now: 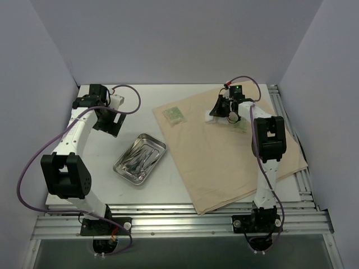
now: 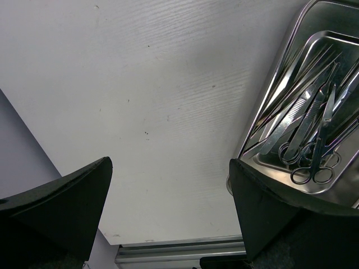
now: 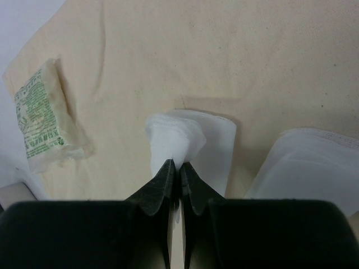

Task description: Prepare the surgical pack

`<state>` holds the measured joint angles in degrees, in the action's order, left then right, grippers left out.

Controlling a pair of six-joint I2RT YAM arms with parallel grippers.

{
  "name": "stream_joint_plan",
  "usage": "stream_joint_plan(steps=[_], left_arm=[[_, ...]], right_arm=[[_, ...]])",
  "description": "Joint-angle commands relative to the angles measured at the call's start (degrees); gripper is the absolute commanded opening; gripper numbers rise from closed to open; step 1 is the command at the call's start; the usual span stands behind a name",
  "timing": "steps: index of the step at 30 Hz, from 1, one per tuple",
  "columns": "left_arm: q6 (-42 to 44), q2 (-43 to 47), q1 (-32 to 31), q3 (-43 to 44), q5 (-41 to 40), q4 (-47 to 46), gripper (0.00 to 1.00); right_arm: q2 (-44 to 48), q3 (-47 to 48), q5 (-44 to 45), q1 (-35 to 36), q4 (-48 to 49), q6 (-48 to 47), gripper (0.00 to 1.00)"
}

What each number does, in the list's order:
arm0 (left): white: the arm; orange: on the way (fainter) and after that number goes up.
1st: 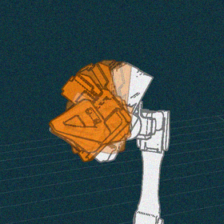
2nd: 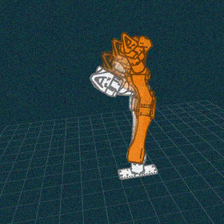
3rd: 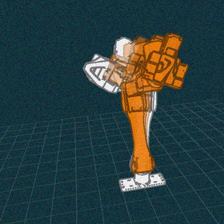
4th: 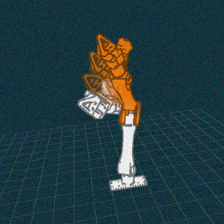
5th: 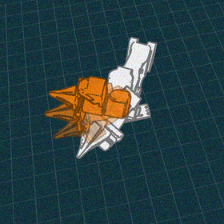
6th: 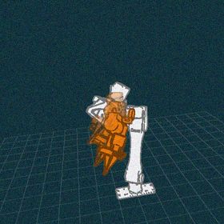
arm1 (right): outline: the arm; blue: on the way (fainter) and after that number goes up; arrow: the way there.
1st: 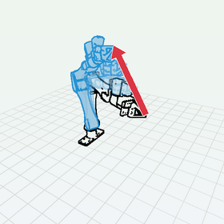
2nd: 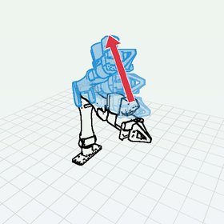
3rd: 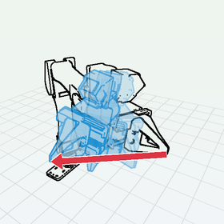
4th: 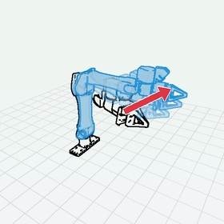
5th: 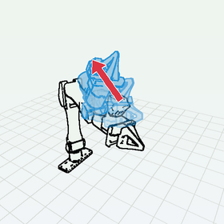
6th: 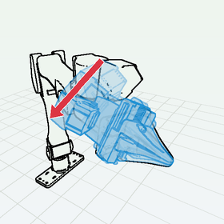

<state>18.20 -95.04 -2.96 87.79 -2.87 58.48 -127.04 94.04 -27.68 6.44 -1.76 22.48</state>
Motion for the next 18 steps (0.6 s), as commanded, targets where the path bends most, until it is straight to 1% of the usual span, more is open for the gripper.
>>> stream_joint_plan(steps=[1,4,6,7,8,9,10,11,18], left_arm=[[0.0,1.8,-0.3,0.5,-0.6,-0.9,0.95],[0.1,1.6,-0.2,0.4,-0.7,-0.9,0.95],[0.1,1.6,-0.3,0.4,-0.9,-1.0,0.95],[0.1,1.6,-0.2,0.4,-0.9,-0.8,0.95],[0.1,1.7,-0.3,0.4,-0.9,-0.9,0.95],[0.0,1.7,-0.3,0.4,-0.9,-0.9,0.95],[0.1,1.6,-0.3,0.5,-0.9,-0.9,0.95],[0.2,1.5,-0.3,0.5,-0.8,-0.9,0.95],[0.1,1.6,-0.3,0.5,-0.3,-0.7,0.95]], right_arm=[[-0.3,-0.6,1.0,-0.2,1.2,-0.1,0.00],[-1.3,0.0,2.5,-0.1,0.2,-0.9,0.00],[-1.7,0.8,4.0,-0.1,-1.7,-1.7,0.04],[-1.6,0.9,4.6,0.0,-2.1,-2.0,0.12],[-1.4,1.0,5.4,0.2,-2.8,-2.3,0.17],[-1.0,1.0,6.7,0.4,-3.0,-3.0,0.21],[-0.3,1.0,7.2,0.5,-3.0,-3.3,0.27],[0.0,0.9,7.6,0.7,-3.1,-3.5,0.29],[3.2,2.6,10.5,1.6,-5.1,-4.7,0.34]])
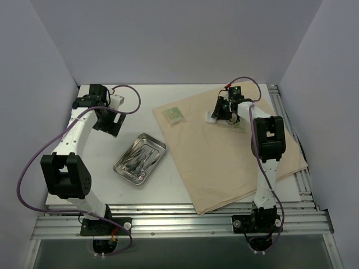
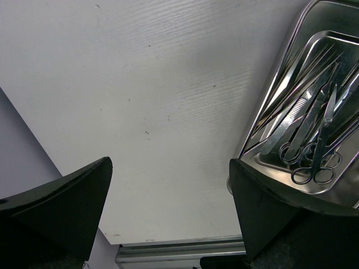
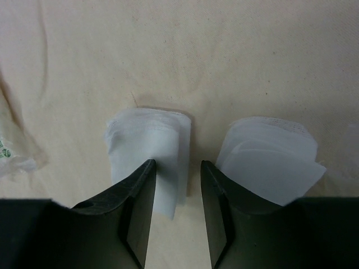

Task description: Prepare the surgical pack

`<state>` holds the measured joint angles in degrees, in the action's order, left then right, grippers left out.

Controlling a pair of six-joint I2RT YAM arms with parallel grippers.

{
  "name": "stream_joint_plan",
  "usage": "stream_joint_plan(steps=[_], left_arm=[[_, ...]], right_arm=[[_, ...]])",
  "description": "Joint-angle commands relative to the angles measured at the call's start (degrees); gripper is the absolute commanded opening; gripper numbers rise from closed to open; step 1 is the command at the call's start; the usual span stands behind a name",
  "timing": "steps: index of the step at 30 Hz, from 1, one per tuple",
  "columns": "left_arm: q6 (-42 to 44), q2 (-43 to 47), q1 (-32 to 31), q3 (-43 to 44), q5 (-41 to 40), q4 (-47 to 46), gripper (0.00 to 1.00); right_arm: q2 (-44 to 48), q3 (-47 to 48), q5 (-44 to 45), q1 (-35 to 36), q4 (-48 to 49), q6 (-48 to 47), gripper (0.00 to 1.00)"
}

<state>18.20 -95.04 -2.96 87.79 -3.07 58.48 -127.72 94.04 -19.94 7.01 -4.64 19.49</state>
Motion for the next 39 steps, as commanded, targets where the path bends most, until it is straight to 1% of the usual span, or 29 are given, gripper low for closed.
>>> stream_joint_plan(steps=[1,7,10,17,21,28,33,35,36,38,39], left_arm=[[0.1,1.6,-0.3,0.5,-0.1,-0.6,0.95],[0.2,1.9,-0.3,0.2,-0.2,-0.8,0.95],[0.2,2.0,-0.3,0.0,-0.4,-0.9,0.95],[0.3,2.1,-0.3,-0.1,-0.4,-1.0,0.95],[0.2,1.8,-0.3,-0.1,-0.4,-1.0,0.95],[0.2,1.8,-0.3,-0.2,-0.4,-1.1,0.95],[0.3,2.0,-0.3,-0.4,-0.6,-1.2,0.95],[0.3,2.1,-0.3,-0.5,-0.6,-1.3,0.95],[0.3,2.1,-0.3,-0.6,-0.7,-1.3,0.95],[0.3,2.1,-0.3,-0.6,-0.7,-1.3,0.95],[0.3,2.1,-0.3,-0.6,-0.7,-1.3,0.95]], right_arm=[[4.1,3.1,3.1,1.2,-2.4,-2.0,0.34],[1.7,3.8,1.2,0.5,-3.4,-1.6,0.35],[0.1,3.3,-0.5,0.2,-2.4,-0.5,0.35],[-2.9,2.9,-1.0,0.2,-1.8,1.2,0.35],[-4.5,2.0,-2.7,0.6,-1.2,1.9,0.34],[-4.9,0.0,-7.7,0.9,3.4,4.7,0.31],[-4.6,-0.2,-9.8,0.8,5.3,6.4,0.29],[-4.6,-0.8,-11.1,0.6,7.0,7.5,0.26],[-4.6,-1.0,-11.6,0.6,7.4,7.8,0.21],[-4.6,-1.4,-12.4,0.3,8.4,8.4,0.15],[-4.1,-1.8,-12.8,0.1,8.8,8.9,0.07]])
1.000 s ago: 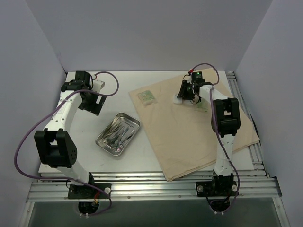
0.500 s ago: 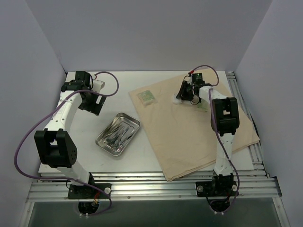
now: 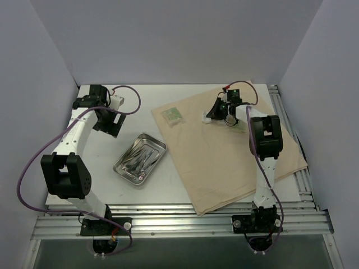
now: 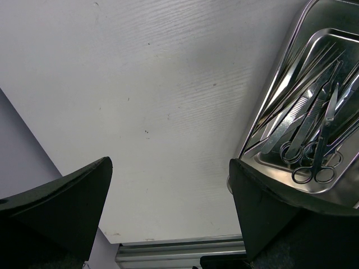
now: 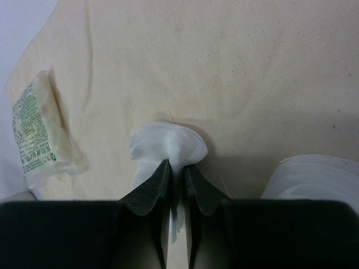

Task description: Prepare the surgical pack

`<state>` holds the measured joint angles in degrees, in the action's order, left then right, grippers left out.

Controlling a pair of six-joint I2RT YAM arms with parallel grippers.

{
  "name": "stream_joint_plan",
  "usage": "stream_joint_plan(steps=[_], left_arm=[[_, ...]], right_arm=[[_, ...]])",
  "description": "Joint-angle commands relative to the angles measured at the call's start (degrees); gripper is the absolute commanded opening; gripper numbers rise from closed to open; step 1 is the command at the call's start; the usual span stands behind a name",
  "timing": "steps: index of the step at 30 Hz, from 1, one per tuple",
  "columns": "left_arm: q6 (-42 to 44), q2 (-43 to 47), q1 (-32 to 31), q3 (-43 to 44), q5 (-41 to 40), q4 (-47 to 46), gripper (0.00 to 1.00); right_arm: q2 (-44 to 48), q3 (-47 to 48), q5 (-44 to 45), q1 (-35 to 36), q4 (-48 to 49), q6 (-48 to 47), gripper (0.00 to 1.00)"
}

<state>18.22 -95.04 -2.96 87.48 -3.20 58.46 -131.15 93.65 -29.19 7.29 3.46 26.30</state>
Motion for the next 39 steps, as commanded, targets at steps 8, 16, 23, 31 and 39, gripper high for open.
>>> stream_joint_plan(steps=[8,16,23,31,39], left_arm=[[0.4,2.2,-0.3,-0.4,-0.8,-1.2,0.95],[0.4,2.6,-0.3,-0.6,-0.8,-1.6,0.95],[0.2,3.2,0.1,-1.4,-1.4,-3.2,0.95],[-1.3,4.8,2.6,-2.4,-1.1,-4.9,0.96],[-2.5,7.5,5.0,-6.5,1.3,-7.2,0.97]], right_arm=[[5.0,-2.1,-4.6,-0.3,2.9,4.0,0.00],[13.3,-5.0,-3.9,0.8,5.8,6.7,0.00],[23.3,-16.3,0.7,5.0,16.5,19.8,0.00],[31.1,-34.6,27.9,25.6,42.3,43.3,0.00],[25.4,-29.4,43.4,40.7,35.4,47.7,0.00]])
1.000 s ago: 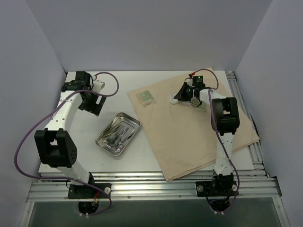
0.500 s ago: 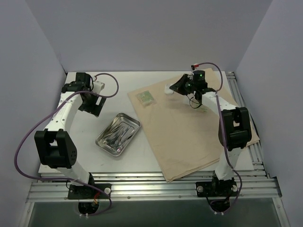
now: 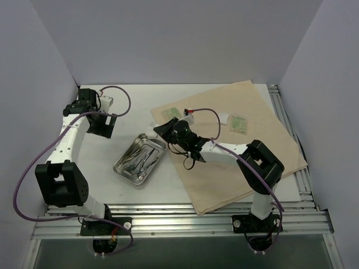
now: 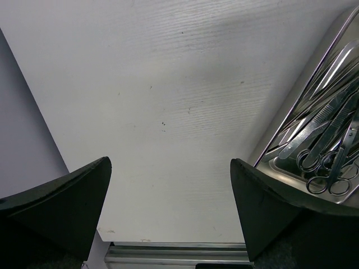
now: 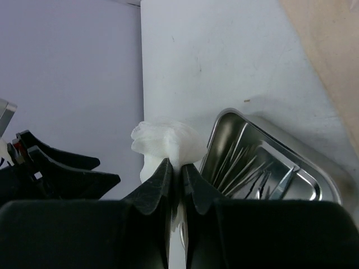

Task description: Prepare the surgical pack

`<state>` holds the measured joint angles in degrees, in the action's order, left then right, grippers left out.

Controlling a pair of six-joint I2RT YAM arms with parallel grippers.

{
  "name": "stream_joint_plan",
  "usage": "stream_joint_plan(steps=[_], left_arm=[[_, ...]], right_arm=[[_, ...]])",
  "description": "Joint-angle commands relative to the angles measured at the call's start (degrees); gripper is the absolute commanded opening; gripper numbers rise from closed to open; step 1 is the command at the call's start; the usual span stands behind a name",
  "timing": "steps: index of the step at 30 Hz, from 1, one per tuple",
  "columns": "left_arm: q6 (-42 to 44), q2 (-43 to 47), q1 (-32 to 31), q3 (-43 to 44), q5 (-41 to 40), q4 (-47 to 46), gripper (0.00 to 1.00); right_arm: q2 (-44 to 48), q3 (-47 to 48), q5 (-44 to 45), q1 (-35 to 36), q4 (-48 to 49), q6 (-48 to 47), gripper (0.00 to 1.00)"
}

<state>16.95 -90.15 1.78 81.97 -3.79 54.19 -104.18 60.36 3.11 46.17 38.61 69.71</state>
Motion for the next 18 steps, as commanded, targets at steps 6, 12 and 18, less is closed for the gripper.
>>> stream_joint_plan(steps=[6,12,18], left_arm=[[-0.9,6.4,0.3,-4.2,3.2,-4.5,0.97],[-0.6,7.4,0.3,-6.6,3.8,-5.7,0.97],[0.2,8.6,0.3,-7.9,4.6,-6.3,0.97]], right_arm=[[-7.7,11.6,18.2,8.1,-10.7,8.6,0.00],[-14.2,17.4,19.4,9.6,-15.9,12.4,0.00],[-17.3,19.7,18.4,10.0,-18.3,14.4,0.00]])
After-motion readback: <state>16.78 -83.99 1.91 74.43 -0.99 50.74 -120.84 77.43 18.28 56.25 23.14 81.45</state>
